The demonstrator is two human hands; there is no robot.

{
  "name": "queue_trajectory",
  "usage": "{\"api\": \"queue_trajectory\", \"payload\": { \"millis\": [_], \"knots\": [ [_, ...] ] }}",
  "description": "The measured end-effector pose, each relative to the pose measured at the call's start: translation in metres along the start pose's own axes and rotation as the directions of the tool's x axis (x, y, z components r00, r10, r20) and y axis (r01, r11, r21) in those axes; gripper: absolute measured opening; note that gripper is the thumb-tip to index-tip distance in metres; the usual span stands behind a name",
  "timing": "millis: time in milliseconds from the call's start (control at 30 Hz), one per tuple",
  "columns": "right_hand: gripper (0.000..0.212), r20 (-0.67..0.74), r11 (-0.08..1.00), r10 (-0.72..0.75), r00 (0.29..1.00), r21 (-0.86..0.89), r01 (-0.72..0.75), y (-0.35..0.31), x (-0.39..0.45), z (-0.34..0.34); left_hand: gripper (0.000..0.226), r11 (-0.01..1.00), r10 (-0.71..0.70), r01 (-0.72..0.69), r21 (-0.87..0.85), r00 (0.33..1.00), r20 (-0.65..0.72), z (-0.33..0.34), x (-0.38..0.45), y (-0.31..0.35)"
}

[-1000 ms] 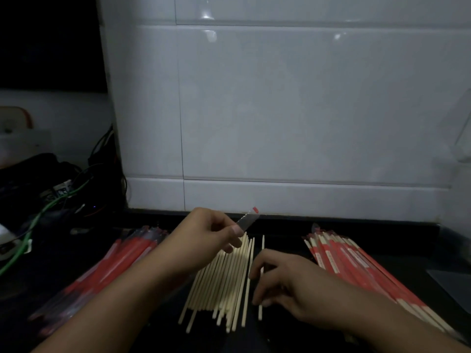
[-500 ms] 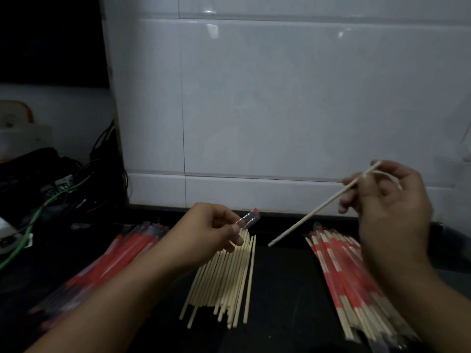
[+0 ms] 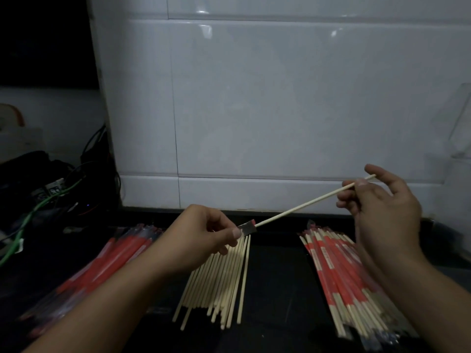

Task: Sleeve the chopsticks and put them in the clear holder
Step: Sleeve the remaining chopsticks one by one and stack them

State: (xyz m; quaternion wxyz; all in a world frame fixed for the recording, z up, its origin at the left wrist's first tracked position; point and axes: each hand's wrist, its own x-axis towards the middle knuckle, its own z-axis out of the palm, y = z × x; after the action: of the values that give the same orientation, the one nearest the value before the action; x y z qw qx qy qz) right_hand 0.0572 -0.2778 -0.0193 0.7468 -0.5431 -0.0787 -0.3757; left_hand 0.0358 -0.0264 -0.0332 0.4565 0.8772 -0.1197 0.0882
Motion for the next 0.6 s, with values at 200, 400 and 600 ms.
{"api": "queue_trajectory", "payload": {
  "millis": [200, 400, 600],
  "knots": [
    [0.026, -0.022, 1.000, 0.001, 1.000, -0.009, -0.001, 0.0000, 0.0023, -0.0024, 0.008, 1.000, 0.002, -0.002, -0.008, 1.000, 0.010, -0.0012, -0.0002, 0.0004],
    [0.024, 0.025, 1.000, 0.008, 1.000, -0.022, -0.008, 0.0056, -0.0007, 0.0007, 0.009, 1.000, 0.001, -0.001, -0.011, 1.000, 0.015, -0.0001, 0.0004, 0.0004],
    [0.026, 0.009, 0.999, -0.024, 1.000, -0.043, 0.025, 0.0056, -0.0016, -0.0008, 0.010, 0.999, 0.005, -0.004, -0.034, 1.000, 0.027, 0.0009, -0.0006, 0.0001]
  ]
}}
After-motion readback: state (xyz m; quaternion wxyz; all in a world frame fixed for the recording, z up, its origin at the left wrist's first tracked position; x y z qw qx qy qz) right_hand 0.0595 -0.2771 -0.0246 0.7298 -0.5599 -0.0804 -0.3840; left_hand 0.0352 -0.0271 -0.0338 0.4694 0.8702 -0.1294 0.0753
